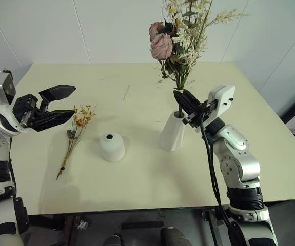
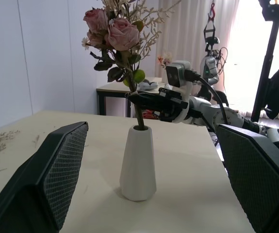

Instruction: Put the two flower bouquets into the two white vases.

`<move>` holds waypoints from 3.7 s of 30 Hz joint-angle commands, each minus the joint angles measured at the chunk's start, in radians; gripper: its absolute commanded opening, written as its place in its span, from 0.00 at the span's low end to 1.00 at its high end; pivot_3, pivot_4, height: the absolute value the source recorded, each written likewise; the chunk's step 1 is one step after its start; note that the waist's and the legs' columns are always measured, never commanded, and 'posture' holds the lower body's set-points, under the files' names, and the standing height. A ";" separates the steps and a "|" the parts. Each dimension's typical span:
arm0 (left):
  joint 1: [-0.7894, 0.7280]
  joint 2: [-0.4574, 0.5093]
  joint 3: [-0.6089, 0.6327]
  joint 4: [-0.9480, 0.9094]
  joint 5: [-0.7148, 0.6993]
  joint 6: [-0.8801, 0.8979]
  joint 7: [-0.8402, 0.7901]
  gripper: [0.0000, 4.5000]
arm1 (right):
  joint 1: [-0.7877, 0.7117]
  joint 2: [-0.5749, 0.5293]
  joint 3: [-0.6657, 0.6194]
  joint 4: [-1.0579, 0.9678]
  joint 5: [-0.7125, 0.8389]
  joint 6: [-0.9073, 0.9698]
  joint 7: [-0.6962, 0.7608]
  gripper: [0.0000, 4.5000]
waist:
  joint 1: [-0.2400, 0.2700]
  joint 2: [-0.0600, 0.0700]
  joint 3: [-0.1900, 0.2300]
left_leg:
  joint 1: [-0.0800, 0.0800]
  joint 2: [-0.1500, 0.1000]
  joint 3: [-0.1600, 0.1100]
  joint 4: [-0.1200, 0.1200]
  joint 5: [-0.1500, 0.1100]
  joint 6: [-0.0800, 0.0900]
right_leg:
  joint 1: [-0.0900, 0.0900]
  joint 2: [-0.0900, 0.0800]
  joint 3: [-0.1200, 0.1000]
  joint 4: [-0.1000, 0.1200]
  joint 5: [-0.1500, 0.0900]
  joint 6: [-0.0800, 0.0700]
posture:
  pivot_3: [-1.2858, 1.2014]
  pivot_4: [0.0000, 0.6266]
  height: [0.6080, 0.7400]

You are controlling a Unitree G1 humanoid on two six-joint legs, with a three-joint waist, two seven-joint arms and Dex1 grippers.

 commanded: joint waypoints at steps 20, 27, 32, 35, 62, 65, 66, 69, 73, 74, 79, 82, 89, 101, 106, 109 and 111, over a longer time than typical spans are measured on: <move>-0.139 0.070 -0.043 0.079 0.036 -0.002 -0.074 1.00 | 0.019 -0.001 0.003 -0.002 -0.012 -0.049 0.026 0.09 | 0.000 0.000 0.000 | 0.000 0.000 0.000 -0.001 0.000 0.000 | 0.000 0.001 0.000 -0.001 0.000 0.000 | 0.52 0.24 1.00; -0.132 0.065 -0.046 0.074 0.042 -0.005 -0.071 1.00 | 0.027 0.001 0.008 0.017 -0.025 -0.070 0.028 0.57 | 0.000 0.000 0.000 | 0.000 0.000 0.000 -0.001 0.000 0.000 | 0.000 0.001 0.000 0.000 0.000 0.000 | 0.52 0.24 1.00; -0.121 0.066 -0.043 0.063 0.039 -0.002 -0.066 1.00 | 0.050 -0.017 0.006 -0.037 -0.016 -0.047 0.025 0.93 | 0.000 0.000 0.000 | 0.000 0.000 0.000 -0.001 0.000 0.000 | 0.000 0.001 0.000 -0.001 0.000 0.000 | 0.52 0.24 1.00; -0.114 0.065 -0.042 0.060 0.039 -0.002 -0.064 1.00 | 0.066 -0.048 -0.007 -0.084 0.000 -0.014 0.034 0.99 | 0.000 0.000 0.000 | 0.000 0.000 0.000 -0.001 0.000 0.000 | 0.000 0.001 0.000 -0.001 0.000 0.000 | 0.52 0.24 1.00; 0.124 0.040 0.059 -0.147 0.130 -0.033 0.394 1.00 | 0.165 -0.693 -0.259 -0.299 0.493 0.404 0.582 0.99 | 0.006 -0.001 0.000 | 0.000 0.001 0.001 0.001 -0.003 0.001 | 0.002 0.001 0.001 -0.006 0.000 0.000 | 0.52 0.24 1.00; 0.183 0.039 0.060 -0.208 0.154 0.010 0.513 1.00 | 0.133 -0.698 -0.250 -0.276 0.499 0.406 0.596 0.99 | 0.006 -0.001 0.000 | 0.000 0.001 0.001 0.001 -0.003 0.001 | 0.002 0.000 0.001 -0.006 0.000 0.000 | 0.52 0.24 1.00; 0.207 0.042 0.057 -0.233 0.162 0.036 0.546 1.00 | 0.118 -0.693 -0.250 -0.270 0.513 0.409 0.600 0.99 | 0.006 -0.001 0.000 | 0.000 0.001 0.001 0.001 -0.003 0.001 | 0.002 0.001 0.002 -0.006 0.000 0.000 | 0.52 0.24 1.00; 0.267 0.055 0.039 -0.297 0.192 0.121 0.645 1.00 | 0.077 -0.680 -0.253 -0.244 0.558 0.419 0.613 0.99 | 0.005 -0.001 0.000 | 0.000 0.001 0.002 0.001 -0.003 0.001 | 0.002 0.000 0.002 -0.006 0.000 0.000 | 0.52 0.24 1.00; 0.310 0.070 0.007 -0.349 0.221 0.264 0.747 1.00 | 0.061 -0.705 -0.235 -0.217 0.551 0.415 0.658 0.99 | 0.008 -0.001 0.001 | 0.000 0.002 0.001 0.001 -0.004 0.001 | 0.002 0.001 0.002 -0.007 0.000 0.000 | 0.52 0.24 1.00; 0.318 0.071 0.000 -0.360 0.224 0.292 0.763 1.00 | 0.057 -0.708 -0.232 -0.210 0.547 0.413 0.667 0.99 | 0.009 -0.001 0.001 | 0.000 0.002 0.001 0.001 -0.004 0.000 | 0.002 0.001 0.002 -0.007 0.000 0.000 | 0.52 0.24 1.00; 0.318 0.093 -0.081 -0.373 0.273 0.491 0.855 1.00 | 0.042 -0.720 -0.211 -0.180 0.519 0.416 0.680 0.99 | 0.016 -0.001 0.001 | 0.000 0.001 0.002 0.001 -0.004 0.000 | 0.002 0.001 0.002 -0.007 0.000 0.000 | 0.52 0.24 1.00; 0.300 0.114 -0.134 -0.361 0.300 0.575 0.878 1.00 | 0.042 -0.721 -0.210 -0.173 0.512 0.416 0.690 0.99 | 0.016 -0.001 0.001 | 0.000 0.001 0.002 0.001 -0.004 0.000 | 0.001 0.001 0.002 -0.007 0.000 0.000 | 0.52 0.24 1.00; 0.255 0.115 -0.231 -0.347 0.329 0.605 0.835 1.00 | 0.072 -0.739 -0.222 -0.164 0.498 0.411 0.722 0.99 | 0.029 -0.001 0.001 | 0.000 0.001 0.002 0.001 -0.006 -0.002 | 0.001 0.001 0.001 -0.008 0.000 -0.001 | 0.52 0.24 1.00; 0.179 0.091 -0.286 -0.239 0.407 0.593 0.854 0.23 | 0.091 -0.735 -0.238 -0.172 0.485 0.407 0.706 1.00 | 0.030 -0.001 0.001 | 0.000 0.002 0.002 0.001 -0.006 -0.002 | 0.001 0.001 0.001 -0.009 0.000 -0.001 | 0.52 0.24 1.00; 0.140 0.068 -0.254 -0.199 0.422 0.556 0.882 0.01 | 0.104 -0.734 -0.245 -0.172 0.479 0.400 0.705 1.00 | 0.030 -0.001 0.001 | 0.000 0.002 0.002 0.001 -0.006 -0.002 | 0.001 0.001 0.001 -0.009 0.000 0.000 | 0.52 0.24 1.00; 0.115 0.047 -0.221 -0.180 0.419 0.483 0.888 0.01 | 0.111 -0.731 -0.247 -0.170 0.477 0.396 0.708 1.00 | 0.030 -0.001 0.001 | 0.000 0.002 0.002 0.001 -0.006 -0.002 | 0.001 0.001 0.001 -0.008 0.000 0.000 | 0.52 0.24 1.00; 0.083 0.017 -0.169 -0.182 0.400 0.385 0.885 0.01 | 0.118 -0.726 -0.248 -0.171 0.475 0.392 0.706 1.00 | 0.032 -0.001 0.001 | 0.000 0.002 0.002 0.002 -0.006 -0.002 | 0.001 0.001 0.001 -0.007 0.000 0.000 | 0.52 0.24 1.00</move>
